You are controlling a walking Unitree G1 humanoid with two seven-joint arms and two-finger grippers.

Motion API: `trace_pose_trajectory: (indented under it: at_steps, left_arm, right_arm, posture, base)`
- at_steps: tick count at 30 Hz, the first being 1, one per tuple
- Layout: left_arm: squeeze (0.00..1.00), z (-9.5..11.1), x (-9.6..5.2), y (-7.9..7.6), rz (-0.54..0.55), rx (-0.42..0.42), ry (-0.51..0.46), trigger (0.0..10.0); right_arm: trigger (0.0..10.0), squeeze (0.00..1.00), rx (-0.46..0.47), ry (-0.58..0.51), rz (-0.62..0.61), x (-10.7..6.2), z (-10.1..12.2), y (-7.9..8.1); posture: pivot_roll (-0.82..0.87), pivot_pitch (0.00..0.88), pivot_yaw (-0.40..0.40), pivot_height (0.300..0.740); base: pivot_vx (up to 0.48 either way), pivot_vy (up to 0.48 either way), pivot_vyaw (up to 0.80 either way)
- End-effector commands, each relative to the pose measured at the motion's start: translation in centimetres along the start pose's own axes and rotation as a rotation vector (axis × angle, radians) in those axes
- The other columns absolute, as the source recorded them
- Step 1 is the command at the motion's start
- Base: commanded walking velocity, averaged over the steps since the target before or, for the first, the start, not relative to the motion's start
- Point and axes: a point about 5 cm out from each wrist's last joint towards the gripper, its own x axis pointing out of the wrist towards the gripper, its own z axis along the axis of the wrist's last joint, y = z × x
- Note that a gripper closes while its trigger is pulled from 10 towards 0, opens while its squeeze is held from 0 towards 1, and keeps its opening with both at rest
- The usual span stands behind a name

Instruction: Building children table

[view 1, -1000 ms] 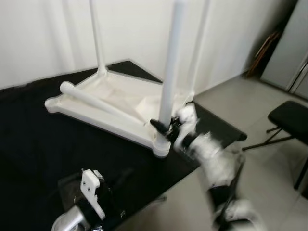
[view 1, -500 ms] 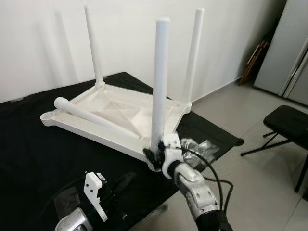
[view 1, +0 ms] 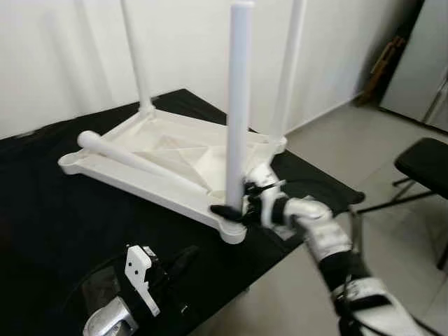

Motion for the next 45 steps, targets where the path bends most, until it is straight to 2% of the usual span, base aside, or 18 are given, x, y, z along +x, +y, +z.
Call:
trace_pose_trajectory:
  at_steps: [1,2,3,4,13,20,21,22,23,24,25,28,32,33,36,37,38,45]
  left_arm:
    - [0.0,-0.4,-0.3,0.0,0.007,-0.003,0.015,10.0]
    - [0.0,-0.4,-0.3,0.0,0.007,-0.003,0.015,10.0]
    - [0.0,-0.4,-0.3,0.0,0.007,-0.002,0.015,10.0]
    - [0.0,-0.4,-0.4,-0.1,0.008,-0.002,0.015,10.0]
    - [0.0,-0.4,-0.5,-0.2,0.013,-0.001,0.011,10.0]
    - [0.0,-0.3,-0.6,-0.4,0.014,-0.005,0.009,10.0]
    - [0.0,-0.3,-0.7,-0.4,0.014,-0.004,0.009,10.0]
    - [0.0,-0.3,-0.8,-0.4,0.016,-0.006,0.009,10.0]
    - [0.0,-0.3,-0.8,-0.4,0.016,-0.006,0.009,10.0]
    - [0.0,-0.2,-0.8,-0.4,0.018,-0.008,0.009,10.0]
    - [0.0,-0.2,-0.8,-0.4,0.018,-0.008,0.009,10.0]
    - [0.0,-0.3,-0.8,-0.2,0.01,-0.009,0.018,10.0]
    - [0.0,-0.4,-0.7,0.1,-0.006,-0.021,0.029,10.0]
    - [0.0,-0.4,-0.7,0.1,-0.003,-0.019,0.027,10.0]
    - [0.0,-0.4,-0.6,0.2,-0.001,-0.016,0.026,10.0]
    - [0.0,-0.3,-0.6,0.2,0.003,-0.011,0.025,10.0]
    - [0.0,-0.3,-0.6,0.2,0.004,-0.007,0.024,10.0]
    - [0.0,-0.3,-0.5,0.3,0.001,-0.009,0.026,10.0]
  right_arm:
    - [10.0,0.0,0.01,0.016,0.059,0.1,-0.2,0.0]
    - [10.0,0.0,0.01,0.016,0.059,0.1,-0.2,0.0]
    - [0.3,0.0,0.019,0.02,0.085,-0.1,0.0,-0.4]
    - [0.0,0.0,0.031,0.026,0.107,-0.3,0.1,-0.6]
    - [0.0,0.0,0.058,0.042,0.132,-0.8,-0.7,-0.9]
    - [0.0,0.0,0.083,0.089,0.003,-1.3,-3.4,-0.2]
    - [0.0,0.0,0.125,0.132,-0.232,-0.6,-5.4,0.4]
    - [0.0,0.0,0.231,0.154,-0.44,0.1,-8.0,3.1]
    - [0.0,0.0,0.231,0.154,-0.44,0.1,-8.0,3.1]
    - [0.0,0.0,0.286,0.184,-0.549,0.6,-9.5,5.9]
    - [0.0,0.0,0.286,0.184,-0.549,0.6,-9.5,5.9]
    - [0.0,0.0,0.352,0.184,-0.562,2.1,-10.2,9.8]
    - [0.0,0.0,0.287,0.169,-0.512,3.4,-9.4,9.8]
    - [4.6,0.0,0.274,0.173,-0.518,3.5,-9.2,9.5]
    - [4.6,0.0,0.269,0.176,-0.523,3.5,-9.1,9.3]
    - [10.0,0.0,0.266,0.178,-0.528,3.5,-9.0,9.0]
    - [10.0,1.0,0.276,0.153,-0.516,3.5,-8.3,8.7]
    - [10.0,1.0,0.213,-0.053,-0.327,3.8,-3.1,7.0]
  posture:
    - [0.05,0.0,-0.032,0.74]
    - [0.05,0.0,-0.032,0.74]
    - [0.05,0.0,-0.034,0.74]
    - [0.05,0.0,-0.034,0.74]
    - [0.05,0.0,-0.035,0.74]
    - [0.05,0.0,-0.045,0.74]
    - [0.04,0.0,-0.046,0.74]
    - [0.05,0.0,-0.034,0.74]
    - [0.05,0.0,-0.034,0.74]
    - [0.05,0.0,-0.03,0.74]
    - [0.05,0.0,-0.03,0.74]
    - [0.02,0.0,-0.004,0.74]
    - [0.02,0.0,-0.015,0.74]
    - [0.02,0.0,-0.015,0.74]
    - [0.03,0.0,-0.016,0.74]
    - [0.03,0.0,-0.017,0.74]
    - [0.03,0.0,-0.013,0.74]
    - [0.03,0.0,-0.012,0.74]
  base:
    - [0.0,0.0,0.0]
    - [0.0,0.0,0.0]
    - [0.0,0.0,0.0]
    - [0.0,0.0,0.0]
    - [0.0,0.0,0.0]
    - [0.0,0.0,0.0]
    - [0.0,0.0,0.0]
    - [0.0,0.0,0.0]
    - [0.0,0.0,0.0]
    - [0.0,0.0,0.0]
    - [0.0,0.0,0.0]
    - [0.0,0.0,0.0]
    - [0.0,0.0,0.0]
    - [0.0,0.0,0.0]
    - [0.0,0.0,0.0]
    - [0.0,0.0,0.0]
    - [0.0,0.0,0.0]
    - [0.0,0.0,0.0]
